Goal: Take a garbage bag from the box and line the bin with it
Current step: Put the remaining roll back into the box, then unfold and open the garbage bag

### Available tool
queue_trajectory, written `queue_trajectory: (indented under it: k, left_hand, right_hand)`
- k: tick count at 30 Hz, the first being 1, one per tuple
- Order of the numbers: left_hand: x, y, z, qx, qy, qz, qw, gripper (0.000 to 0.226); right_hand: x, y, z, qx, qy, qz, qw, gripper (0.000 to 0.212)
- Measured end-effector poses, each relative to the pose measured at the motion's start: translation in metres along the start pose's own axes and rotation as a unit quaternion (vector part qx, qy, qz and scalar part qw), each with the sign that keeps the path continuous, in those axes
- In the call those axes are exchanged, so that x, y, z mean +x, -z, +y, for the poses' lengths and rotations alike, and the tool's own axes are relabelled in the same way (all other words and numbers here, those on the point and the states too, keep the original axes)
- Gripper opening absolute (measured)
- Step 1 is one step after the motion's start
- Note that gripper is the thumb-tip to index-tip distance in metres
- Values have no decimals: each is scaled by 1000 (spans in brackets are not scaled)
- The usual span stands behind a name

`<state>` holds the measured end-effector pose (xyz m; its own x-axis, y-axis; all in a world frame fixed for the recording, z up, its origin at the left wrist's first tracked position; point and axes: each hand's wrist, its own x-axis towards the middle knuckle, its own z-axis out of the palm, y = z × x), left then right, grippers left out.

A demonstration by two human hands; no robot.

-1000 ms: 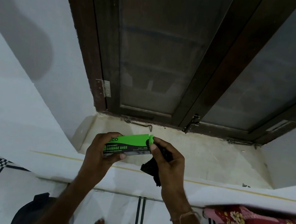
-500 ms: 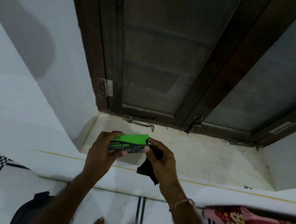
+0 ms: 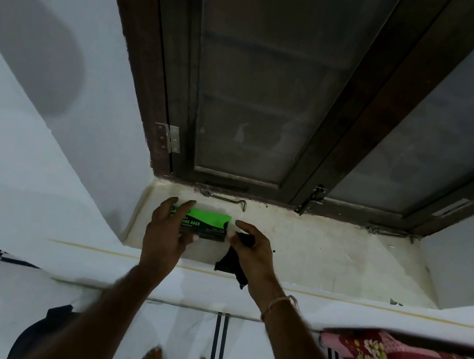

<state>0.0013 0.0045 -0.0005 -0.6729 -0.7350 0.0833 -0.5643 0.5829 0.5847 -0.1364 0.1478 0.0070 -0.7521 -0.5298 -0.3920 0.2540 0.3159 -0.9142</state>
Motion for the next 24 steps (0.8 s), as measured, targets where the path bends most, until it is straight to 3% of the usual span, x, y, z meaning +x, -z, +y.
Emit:
queue_trajectory:
  k: [3,6,8,10,12,15,19,22,24]
  left_hand:
    - [-11,5,15,45,20,34,998,81]
    - [-33,16,43,-61,12,81,995,41]
    - [-49,28,65,-225,79,0,971,24]
    - [-61,38,78,-352,178,-103,913,26]
    - [-73,44,79,-367,194,-126,901,32]
    - [-95,57,64,-354,175,-56,917,21]
    - [-130,88,38,-488,208,-2,848,24]
    - [-166,117,3,-557,293,3,778,26]
    - [-192,129,-28,-526,332,19,783,30]
  right_hand:
    - [-4,3,-6,-4,6,1,1000,30]
    - [-21,3,-21,30,23,-5,999,24]
    - [-38,0,-32,73,15,-38,996,35]
    - [-55,-5,-40,107,-15,-99,989,48]
    - [-69,-13,-43,132,-38,-147,979,52]
    - [-94,-24,-43,128,-21,-184,974,41]
    - [-133,-37,-23,85,31,-193,977,30]
    - [-176,-63,-7,36,22,-154,987,28]
    - [-201,-81,7,6,26,-121,992,30]
